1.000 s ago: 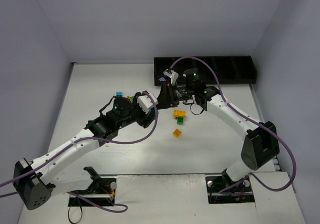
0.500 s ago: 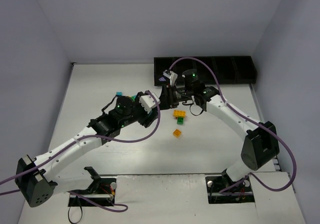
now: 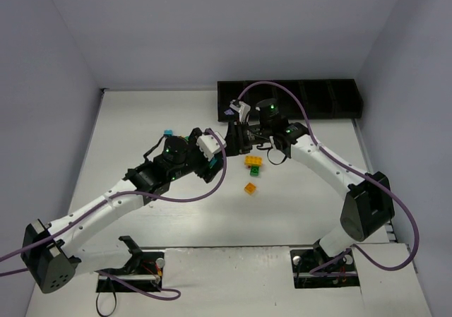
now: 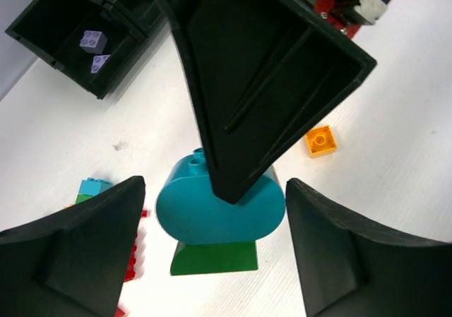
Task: Sort the legos into containers by color
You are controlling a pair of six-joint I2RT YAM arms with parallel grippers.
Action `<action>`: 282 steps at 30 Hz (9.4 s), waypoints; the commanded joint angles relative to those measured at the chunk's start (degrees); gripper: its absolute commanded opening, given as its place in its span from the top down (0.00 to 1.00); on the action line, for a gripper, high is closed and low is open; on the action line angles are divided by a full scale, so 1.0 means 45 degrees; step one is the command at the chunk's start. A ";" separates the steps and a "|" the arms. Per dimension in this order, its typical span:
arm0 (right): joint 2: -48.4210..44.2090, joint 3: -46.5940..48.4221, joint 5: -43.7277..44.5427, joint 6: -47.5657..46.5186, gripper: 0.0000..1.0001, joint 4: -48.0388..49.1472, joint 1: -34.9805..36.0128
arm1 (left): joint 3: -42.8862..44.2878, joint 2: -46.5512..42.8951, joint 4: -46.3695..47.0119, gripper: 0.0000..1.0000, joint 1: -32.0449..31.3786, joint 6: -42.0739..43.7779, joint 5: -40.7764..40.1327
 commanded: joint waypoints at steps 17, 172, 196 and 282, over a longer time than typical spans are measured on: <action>-0.0479 0.0965 -0.0761 -0.0202 1.00 0.0150 -0.1132 | -0.0013 -0.2374 -0.0707 0.21 0.0048 0.0262 0.0815; -0.0088 0.0868 -0.0371 -0.1004 0.78 -0.0280 0.1075 | -0.0150 -0.1104 0.2145 0.99 0.0458 0.0008 0.1207; 0.3150 0.5586 1.2317 -0.2116 1.00 -0.0613 -0.4627 | -0.1634 -0.3095 -0.0841 0.15 0.1337 -0.4873 -0.4145; 0.2705 -0.4133 1.6173 0.2904 0.47 0.1380 0.1075 | -0.1966 -0.2510 -0.1176 0.15 0.2509 -0.5968 -0.4361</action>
